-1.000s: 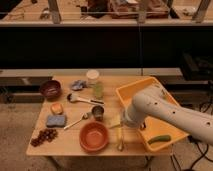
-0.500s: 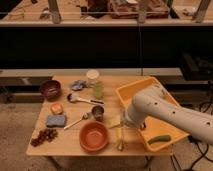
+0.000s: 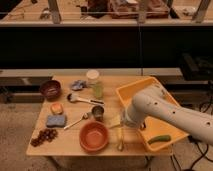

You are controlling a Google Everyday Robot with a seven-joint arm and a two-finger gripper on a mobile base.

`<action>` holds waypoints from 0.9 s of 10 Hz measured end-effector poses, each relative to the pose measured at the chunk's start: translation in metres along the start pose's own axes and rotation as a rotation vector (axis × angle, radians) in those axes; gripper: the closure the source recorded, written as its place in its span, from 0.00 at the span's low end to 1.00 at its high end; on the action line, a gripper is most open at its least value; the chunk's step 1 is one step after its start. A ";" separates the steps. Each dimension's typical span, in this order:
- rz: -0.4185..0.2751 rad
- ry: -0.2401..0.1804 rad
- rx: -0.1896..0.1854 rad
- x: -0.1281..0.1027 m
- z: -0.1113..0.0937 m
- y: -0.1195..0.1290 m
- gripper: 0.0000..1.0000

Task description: Place banana in plastic cup

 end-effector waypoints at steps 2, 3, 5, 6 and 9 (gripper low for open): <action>0.000 0.000 0.000 0.000 0.000 0.000 0.27; 0.000 0.000 0.000 0.000 0.000 0.000 0.27; -0.002 0.003 -0.003 0.000 0.000 0.000 0.27; -0.024 0.018 -0.021 0.003 -0.004 -0.006 0.27; -0.105 0.057 -0.059 0.007 -0.008 -0.050 0.27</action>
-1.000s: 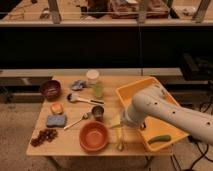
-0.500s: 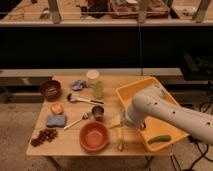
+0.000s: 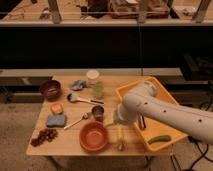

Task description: Place banana in plastic cup

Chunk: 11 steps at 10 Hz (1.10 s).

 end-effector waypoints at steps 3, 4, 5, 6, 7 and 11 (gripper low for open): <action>-0.059 0.029 -0.031 0.016 0.012 -0.029 0.27; -0.052 0.040 -0.050 0.022 0.026 -0.029 0.27; -0.035 0.047 -0.066 0.027 0.038 -0.023 0.27; -0.017 0.049 -0.073 0.029 0.044 -0.016 0.27; 0.021 0.052 -0.079 0.032 0.049 0.000 0.29; 0.106 0.062 -0.113 0.031 0.062 0.034 0.46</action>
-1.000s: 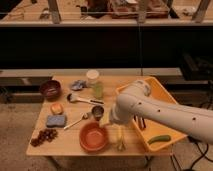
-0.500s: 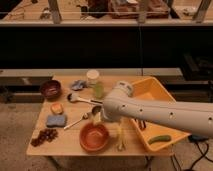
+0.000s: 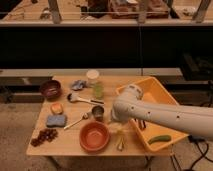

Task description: Place banana in plastic cup

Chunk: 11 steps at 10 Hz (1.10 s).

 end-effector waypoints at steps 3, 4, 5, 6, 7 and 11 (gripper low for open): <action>0.017 -0.005 -0.032 -0.006 0.016 0.011 0.28; 0.018 -0.002 -0.044 -0.006 0.019 0.012 0.28; 0.023 0.000 -0.051 -0.006 0.021 0.015 0.28; 0.030 0.001 -0.062 -0.007 0.024 0.020 0.28; 0.036 -0.001 -0.067 -0.008 0.025 0.023 0.28; 0.068 -0.029 -0.081 -0.017 0.046 0.031 0.28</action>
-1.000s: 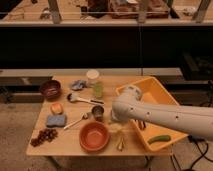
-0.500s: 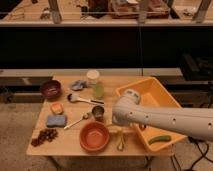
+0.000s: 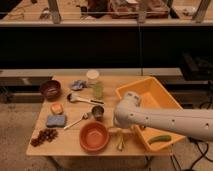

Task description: Place banana in plastic cup

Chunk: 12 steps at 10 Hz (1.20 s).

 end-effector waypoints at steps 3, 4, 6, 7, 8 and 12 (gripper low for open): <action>0.040 -0.022 -0.002 -0.008 0.025 0.004 0.28; 0.048 -0.027 -0.001 -0.009 0.028 0.006 0.31; 0.055 -0.034 0.001 -0.012 0.032 0.007 0.49; 0.053 -0.036 0.001 -0.014 0.034 0.006 0.56; 0.046 -0.041 0.002 -0.016 0.035 0.003 0.67; 0.028 -0.049 0.005 -0.021 0.038 -0.004 0.75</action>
